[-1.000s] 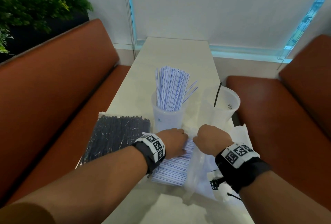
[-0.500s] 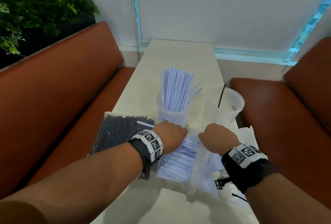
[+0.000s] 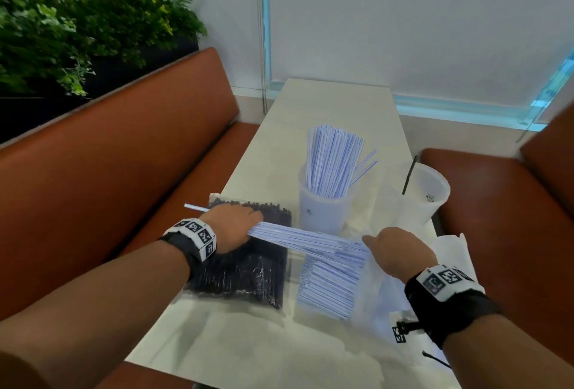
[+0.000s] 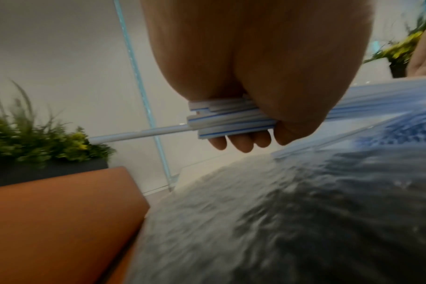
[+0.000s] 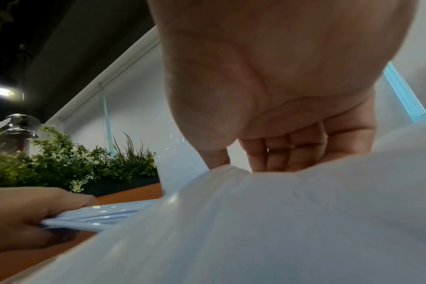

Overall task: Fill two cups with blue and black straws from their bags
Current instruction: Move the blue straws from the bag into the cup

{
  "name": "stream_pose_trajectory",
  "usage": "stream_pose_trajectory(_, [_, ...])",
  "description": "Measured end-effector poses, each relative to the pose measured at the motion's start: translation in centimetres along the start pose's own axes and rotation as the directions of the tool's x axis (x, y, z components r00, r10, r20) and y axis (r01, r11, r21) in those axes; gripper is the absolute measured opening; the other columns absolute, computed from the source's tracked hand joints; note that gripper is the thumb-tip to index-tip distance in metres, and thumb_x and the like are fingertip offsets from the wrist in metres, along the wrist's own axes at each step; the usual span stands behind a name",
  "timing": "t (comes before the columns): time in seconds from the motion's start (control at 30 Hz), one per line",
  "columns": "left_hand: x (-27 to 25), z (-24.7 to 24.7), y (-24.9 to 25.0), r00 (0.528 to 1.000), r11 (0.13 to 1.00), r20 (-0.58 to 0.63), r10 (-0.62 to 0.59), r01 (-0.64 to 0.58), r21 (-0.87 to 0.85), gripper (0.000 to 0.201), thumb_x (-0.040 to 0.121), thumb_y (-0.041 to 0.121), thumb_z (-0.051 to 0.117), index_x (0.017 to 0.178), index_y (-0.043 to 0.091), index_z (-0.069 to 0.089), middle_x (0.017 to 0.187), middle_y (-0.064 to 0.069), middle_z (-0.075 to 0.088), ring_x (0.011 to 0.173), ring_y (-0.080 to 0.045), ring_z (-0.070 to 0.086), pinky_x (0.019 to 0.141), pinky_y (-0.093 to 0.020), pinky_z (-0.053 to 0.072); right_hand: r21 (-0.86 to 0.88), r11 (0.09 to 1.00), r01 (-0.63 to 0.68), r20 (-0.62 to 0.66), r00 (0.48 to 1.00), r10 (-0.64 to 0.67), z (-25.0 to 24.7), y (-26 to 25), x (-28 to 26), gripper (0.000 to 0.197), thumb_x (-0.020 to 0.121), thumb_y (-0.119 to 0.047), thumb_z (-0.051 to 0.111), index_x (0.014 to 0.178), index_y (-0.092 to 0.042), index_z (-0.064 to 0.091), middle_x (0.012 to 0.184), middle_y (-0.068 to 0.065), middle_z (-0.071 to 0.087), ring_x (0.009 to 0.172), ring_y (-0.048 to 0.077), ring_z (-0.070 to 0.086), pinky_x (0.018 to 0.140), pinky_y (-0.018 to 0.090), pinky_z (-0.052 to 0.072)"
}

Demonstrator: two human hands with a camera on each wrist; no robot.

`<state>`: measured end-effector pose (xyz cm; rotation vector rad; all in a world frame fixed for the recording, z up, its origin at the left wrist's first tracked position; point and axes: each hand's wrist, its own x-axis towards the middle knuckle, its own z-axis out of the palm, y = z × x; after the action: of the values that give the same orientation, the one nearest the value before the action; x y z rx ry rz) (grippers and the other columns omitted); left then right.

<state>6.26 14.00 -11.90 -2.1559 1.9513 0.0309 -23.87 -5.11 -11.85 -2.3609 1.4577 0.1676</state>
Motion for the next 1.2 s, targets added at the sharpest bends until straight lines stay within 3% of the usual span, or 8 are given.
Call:
stream_pose_trajectory(0.2, [-1.2,0.4,-1.7,0.984,0.987,-0.143,-0.103,0.084,-0.138,0.02,0.096,0.033,0.052,0.115,0.026,0.051,0.108,0.003,0.064,0.093,-0.02,0.062,0.075,-0.034,0.045,0.596,0.698,0.396,-0.444,0.887,-0.124,-1.1,-2.5,-1.9,0.043,0.097,-0.067,0.037,0.113,-0.036,0.061,0.11,-0.014,0.062,0.106,0.005,0.058,0.09,0.028,0.04])
stream_pose_trajectory(0.33, [0.8,-1.5,1.6,0.972,0.979,-0.233,-0.04,-0.009,-0.206,0.022,0.094,0.035,0.054,0.113,0.024,0.051,0.101,0.001,0.063,0.086,-0.023,0.063,0.073,-0.036,0.047,0.845,0.366,0.389,-0.376,0.92,-0.109,-1.0,-5.1,-2.9,0.032,0.096,-0.061,0.045,0.106,-0.037,0.064,0.107,-0.012,0.07,0.1,0.0,0.063,0.091,0.029,0.048])
stream_pose_trajectory(0.5, [2.3,-3.6,4.5,0.966,0.992,-0.26,0.007,-0.04,-0.121,0.023,0.094,0.031,0.053,0.114,0.019,0.051,0.099,-0.002,0.064,0.081,-0.028,0.063,0.069,-0.039,0.05,0.875,0.282,0.394,-0.443,0.886,0.136,-2.4,-4.2,-2.3,0.034,0.104,-0.036,0.05,0.088,-0.018,0.073,0.091,-0.002,0.075,0.093,0.017,0.07,0.087,0.034,0.053])
stream_pose_trajectory(0.7, [4.4,-5.6,9.2,0.947,0.986,-0.312,0.071,-0.114,-0.12,0.025,0.093,0.03,0.056,0.112,0.017,0.049,0.093,-0.004,0.061,0.074,-0.028,0.061,0.056,-0.034,0.042,0.839,0.415,0.353,-0.383,0.924,-0.012,-2.2,-5.2,-2.6,0.039,0.1,-0.034,0.053,0.077,-0.018,0.079,0.082,-0.004,0.077,0.079,0.006,0.07,0.079,0.029,0.05])
stream_pose_trajectory(0.83, [4.3,-7.2,9.1,0.935,0.954,-0.355,-0.016,-0.091,-0.285,0.018,0.091,0.027,0.054,0.109,0.023,0.054,0.09,0.002,0.062,0.076,-0.023,0.063,0.059,-0.032,0.044,0.956,0.095,0.277,-0.283,0.957,0.058,-3.2,-4.7,-2.5,0.046,0.102,-0.047,0.046,0.091,-0.015,0.077,0.095,0.004,0.078,0.099,0.02,0.072,0.09,0.037,0.054])
stream_pose_trajectory(0.9, [3.9,-9.1,8.1,0.891,0.812,-0.416,-0.183,-0.102,-0.575,0.012,0.091,0.029,0.059,0.103,0.031,0.057,0.083,0.005,0.064,0.074,-0.018,0.065,0.06,-0.032,0.05,0.979,-0.107,0.175,-0.169,0.984,0.061,-3.6,-4.4,-2.4,0.051,0.103,-0.052,0.043,0.102,-0.012,0.073,0.101,0.007,0.077,0.104,0.024,0.072,0.09,0.038,0.055])
stream_pose_trajectory(1.0, [3.1,-13.3,8.1,0.771,0.213,-0.453,-0.448,-0.4,-0.891,0.009,0.087,0.029,0.07,0.091,0.034,0.064,0.078,0.008,0.068,0.07,-0.014,0.067,0.066,-0.029,0.056,0.979,-0.205,0.022,-0.022,1.0,0.0,-3.1,-4.8,-2.6,0.057,0.102,-0.057,0.042,0.114,-0.008,0.068,0.106,0.011,0.077,0.1,0.024,0.074,0.084,0.038,0.056])
stream_pose_trajectory(1.2, [3.5,-17.1,10.0,0.673,-0.411,-0.45,-0.587,-0.727,-0.55,0.018,0.089,0.004,0.066,0.09,0.021,0.064,0.069,-0.007,0.059,0.066,-0.026,0.059,0.071,-0.037,0.053,0.895,-0.399,-0.2,0.151,0.977,-0.151,-3.0,-7.1,-3.5,0.064,0.099,-0.063,0.045,0.12,-0.003,0.058,0.108,0.02,0.073,0.104,0.038,0.071,0.092,0.053,0.056])
